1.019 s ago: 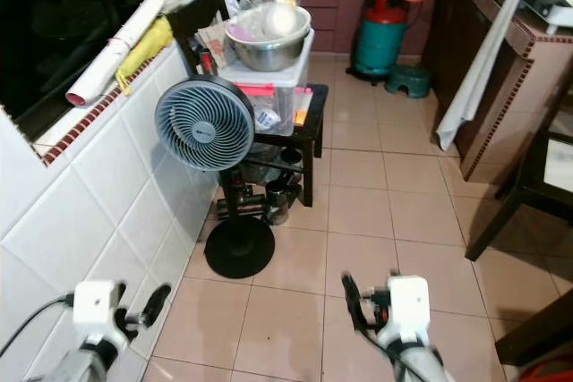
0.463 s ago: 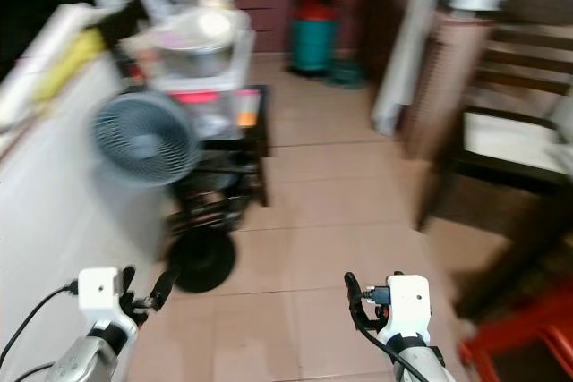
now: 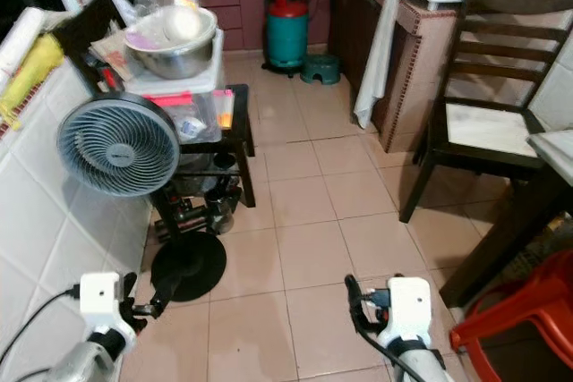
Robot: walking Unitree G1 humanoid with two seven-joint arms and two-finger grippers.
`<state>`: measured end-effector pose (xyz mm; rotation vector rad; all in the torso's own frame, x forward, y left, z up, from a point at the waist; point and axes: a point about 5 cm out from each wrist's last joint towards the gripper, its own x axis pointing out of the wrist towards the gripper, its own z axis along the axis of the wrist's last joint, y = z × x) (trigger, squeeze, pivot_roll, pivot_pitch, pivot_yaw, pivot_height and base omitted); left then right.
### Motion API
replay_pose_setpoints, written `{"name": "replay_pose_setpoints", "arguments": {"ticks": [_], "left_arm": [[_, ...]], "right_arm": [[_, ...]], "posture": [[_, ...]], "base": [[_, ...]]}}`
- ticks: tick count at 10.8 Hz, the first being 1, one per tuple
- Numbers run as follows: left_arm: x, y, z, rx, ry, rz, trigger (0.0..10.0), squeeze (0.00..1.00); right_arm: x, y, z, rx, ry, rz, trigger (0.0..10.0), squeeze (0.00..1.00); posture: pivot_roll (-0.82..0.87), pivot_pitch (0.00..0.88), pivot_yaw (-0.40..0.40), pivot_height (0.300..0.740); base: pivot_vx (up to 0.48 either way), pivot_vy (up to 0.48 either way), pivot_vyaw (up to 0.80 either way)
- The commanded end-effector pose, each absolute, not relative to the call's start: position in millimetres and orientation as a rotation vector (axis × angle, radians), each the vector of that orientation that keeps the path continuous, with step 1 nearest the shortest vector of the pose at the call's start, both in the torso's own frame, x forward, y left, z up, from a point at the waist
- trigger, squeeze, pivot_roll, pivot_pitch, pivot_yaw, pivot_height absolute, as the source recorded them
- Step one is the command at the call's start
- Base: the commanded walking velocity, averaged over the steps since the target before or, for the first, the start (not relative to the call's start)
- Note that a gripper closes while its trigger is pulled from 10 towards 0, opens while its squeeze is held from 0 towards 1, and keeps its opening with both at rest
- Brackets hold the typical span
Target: Setting the table
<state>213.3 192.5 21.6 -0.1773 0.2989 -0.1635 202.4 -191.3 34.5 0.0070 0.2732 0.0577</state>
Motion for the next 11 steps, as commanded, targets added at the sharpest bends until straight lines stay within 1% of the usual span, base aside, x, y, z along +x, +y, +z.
{"name": "replay_pose_setpoints", "arguments": {"ticks": [1,2,3,5,6,8,11], "left_arm": [[214,200,21,-0.160,0.303,-0.168,10.0,0.00],[216,202,18,-0.148,0.298,-0.143,10.0,0.00],[219,198,20,-0.172,0.283,-0.102,10.0,0.00],[224,186,17,-0.157,0.289,-0.152,10.0,0.00],[229,184,22,-0.148,0.268,-0.169,10.0,0.00],[235,188,23,-0.158,0.260,-0.144,10.0,0.00],[241,177,29,-0.176,0.230,-0.174,10.0,0.00]], "right_arm": [[205,-184,37,0.021,0.266,0.058,10.0,0.00],[206,-181,34,0.026,0.268,0.070,10.0,0.00],[208,-179,35,0.022,0.267,0.089,10.0,0.00],[210,-181,36,0.016,0.259,0.064,10.0,0.00],[210,-182,36,0.014,0.257,0.059,10.0,0.00],[216,-181,39,0.005,0.241,0.062,10.0,0.00],[219,-179,40,0.005,0.230,0.060,10.0,0.00]], "posture": [[-0.04,0.000,0.039,0.740],[-0.02,0.000,0.040,0.740],[-0.03,0.000,0.049,0.740],[-0.04,0.000,0.061,0.740],[-0.05,0.000,0.065,0.740],[-0.06,0.000,0.064,0.740],[-0.06,0.000,0.064,0.740]], "base": [[0.000,0.000,-0.80],[0.000,0.000,-0.80],[0.000,0.000,-0.80],[0.000,0.000,-0.80],[0.000,0.000,-0.80],[0.000,0.000,-0.80],[0.000,0.000,-0.80]]}}
